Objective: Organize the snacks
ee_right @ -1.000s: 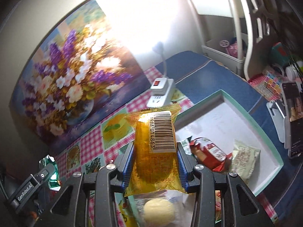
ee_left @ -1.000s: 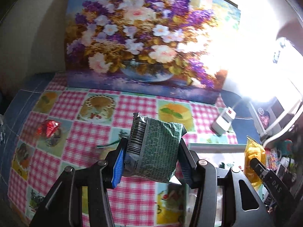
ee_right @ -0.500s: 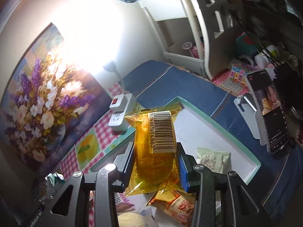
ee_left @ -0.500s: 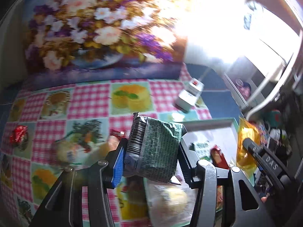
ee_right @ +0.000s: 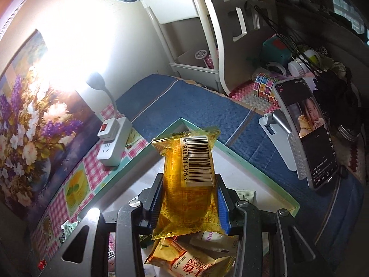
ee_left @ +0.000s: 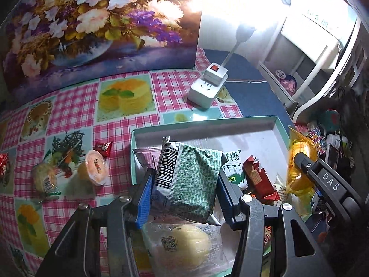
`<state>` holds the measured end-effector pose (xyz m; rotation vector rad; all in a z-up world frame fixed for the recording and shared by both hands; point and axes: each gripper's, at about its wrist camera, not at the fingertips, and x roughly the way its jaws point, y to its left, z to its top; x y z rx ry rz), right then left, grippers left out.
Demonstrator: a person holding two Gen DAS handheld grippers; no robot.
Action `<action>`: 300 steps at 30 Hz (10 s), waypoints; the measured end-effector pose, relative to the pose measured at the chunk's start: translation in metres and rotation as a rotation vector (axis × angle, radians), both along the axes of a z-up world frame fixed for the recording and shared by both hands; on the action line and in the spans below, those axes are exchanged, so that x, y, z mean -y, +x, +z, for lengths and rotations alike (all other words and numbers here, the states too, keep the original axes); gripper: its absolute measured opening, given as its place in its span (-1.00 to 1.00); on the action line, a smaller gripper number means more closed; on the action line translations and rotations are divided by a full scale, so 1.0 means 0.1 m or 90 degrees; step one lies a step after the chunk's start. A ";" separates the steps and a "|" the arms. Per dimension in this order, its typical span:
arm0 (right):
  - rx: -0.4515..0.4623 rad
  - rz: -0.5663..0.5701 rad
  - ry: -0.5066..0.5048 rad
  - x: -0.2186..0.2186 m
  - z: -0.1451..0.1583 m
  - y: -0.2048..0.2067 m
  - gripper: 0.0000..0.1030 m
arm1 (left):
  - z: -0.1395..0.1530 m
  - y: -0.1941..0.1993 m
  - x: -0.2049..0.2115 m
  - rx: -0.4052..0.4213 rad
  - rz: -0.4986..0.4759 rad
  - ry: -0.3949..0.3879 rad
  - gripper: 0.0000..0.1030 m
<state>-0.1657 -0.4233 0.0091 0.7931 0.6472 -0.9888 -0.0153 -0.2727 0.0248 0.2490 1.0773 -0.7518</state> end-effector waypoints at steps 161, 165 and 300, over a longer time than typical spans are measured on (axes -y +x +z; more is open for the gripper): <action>-0.075 0.515 -0.054 -1.85 -0.40 2.08 0.48 | -0.53 1.49 -2.04 -0.105 0.408 -0.038 0.68; -0.085 0.528 -0.046 -1.89 -0.47 2.10 0.42 | -0.56 1.49 -1.99 -0.114 0.400 -0.041 0.68; 0.011 0.471 -0.048 -1.95 0.21 1.11 -0.08 | 0.37 0.65 -2.07 0.013 0.319 -0.106 -0.03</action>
